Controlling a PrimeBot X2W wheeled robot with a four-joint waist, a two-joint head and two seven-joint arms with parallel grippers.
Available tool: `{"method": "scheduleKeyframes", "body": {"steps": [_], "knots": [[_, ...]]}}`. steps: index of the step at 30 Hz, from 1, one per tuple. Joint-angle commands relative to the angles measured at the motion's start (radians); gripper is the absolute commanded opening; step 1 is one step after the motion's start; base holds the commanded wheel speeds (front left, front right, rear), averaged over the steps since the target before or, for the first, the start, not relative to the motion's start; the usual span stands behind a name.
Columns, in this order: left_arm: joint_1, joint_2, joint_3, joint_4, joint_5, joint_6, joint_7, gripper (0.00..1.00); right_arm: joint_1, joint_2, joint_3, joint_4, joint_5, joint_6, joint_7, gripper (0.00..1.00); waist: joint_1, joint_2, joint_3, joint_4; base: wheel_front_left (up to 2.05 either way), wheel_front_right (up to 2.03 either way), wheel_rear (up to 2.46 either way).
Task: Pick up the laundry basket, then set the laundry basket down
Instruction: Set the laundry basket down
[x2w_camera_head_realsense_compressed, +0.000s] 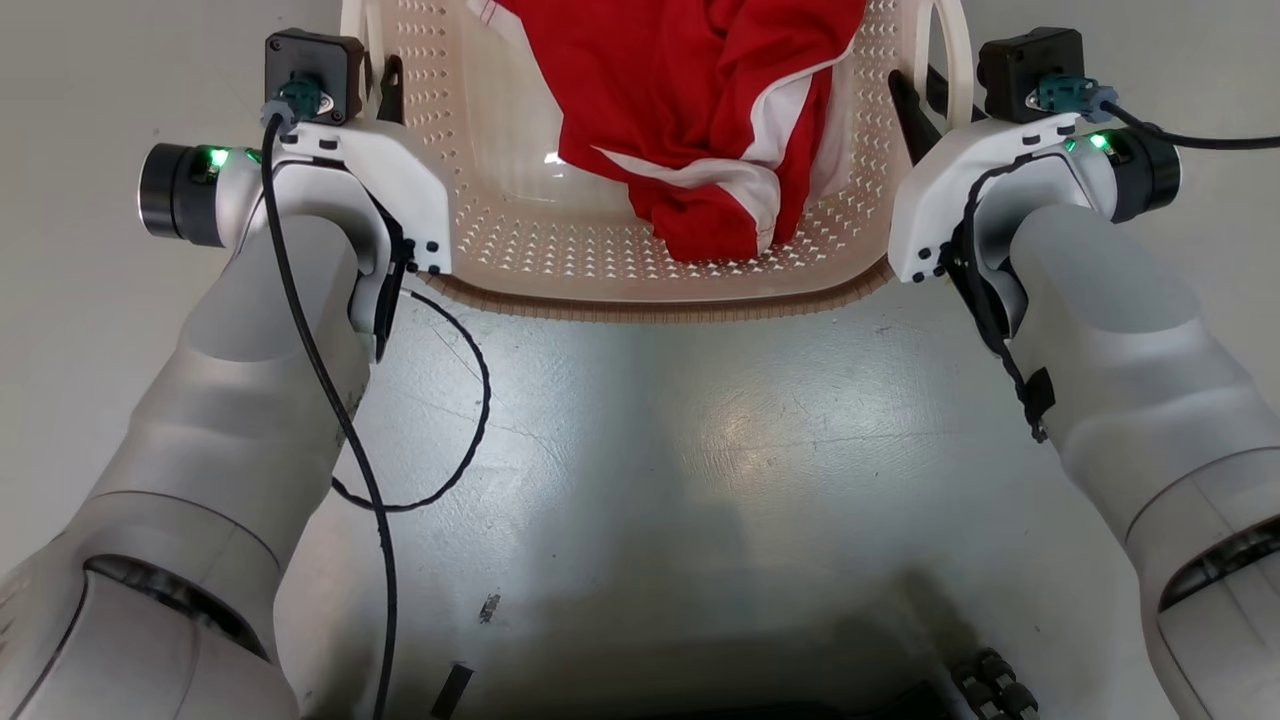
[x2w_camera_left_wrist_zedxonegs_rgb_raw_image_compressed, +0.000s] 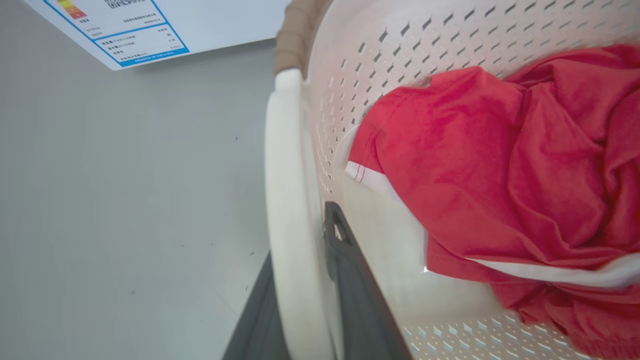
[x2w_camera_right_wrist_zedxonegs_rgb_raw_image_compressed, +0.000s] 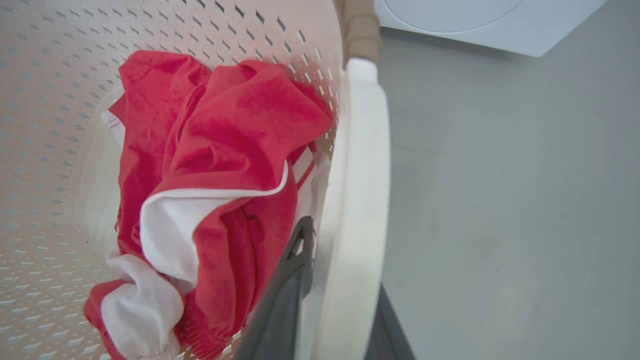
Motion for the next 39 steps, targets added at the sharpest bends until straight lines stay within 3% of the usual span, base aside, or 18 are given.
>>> {"method": "scheduleKeyframes", "body": {"steps": [1,28,29,30,31,32,39], "knots": [[-0.009,0.029,0.016,-0.024,0.027,0.012,-0.006,0.0,0.025,0.023,0.011,-0.01,-0.031,0.016,-0.021,0.0,0.0,0.0,0.002,0.0,0.0,0.0,0.0],[0.002,0.018,0.128,-0.059,0.149,0.001,-0.006,0.0,0.026,0.023,-0.13,-0.006,-0.178,0.016,-0.021,0.0,0.0,0.0,0.043,0.01,0.0,0.0,0.0],[0.002,0.016,0.133,-0.057,0.151,0.001,-0.006,0.07,0.027,0.023,-0.141,-0.006,-0.185,0.016,-0.023,0.0,0.0,0.0,0.043,0.011,0.0,0.0,0.0],[0.003,0.014,0.143,-0.059,0.149,0.003,-0.006,0.29,0.027,0.023,-0.153,-0.005,-0.193,0.016,-0.026,0.31,0.0,0.0,0.044,0.012,0.0,0.0,0.0],[0.003,0.014,0.151,-0.063,0.152,0.008,-0.006,0.29,0.029,0.023,-0.164,-0.005,-0.201,0.016,-0.028,0.7,0.0,0.0,0.044,0.013,0.0,0.0,0.0],[0.004,0.013,0.157,-0.066,0.155,0.012,-0.006,1.0,0.031,0.023,-0.175,-0.005,-0.208,0.016,-0.027,1.0,0.0,0.0,0.044,0.015,0.0,0.0,0.0],[0.028,-0.014,0.191,-0.042,0.163,0.015,-0.006,1.0,0.048,0.023,-0.245,-0.005,-0.278,0.016,-0.038,1.0,0.0,0.0,0.036,0.026,0.0,0.0,0.0]]}}
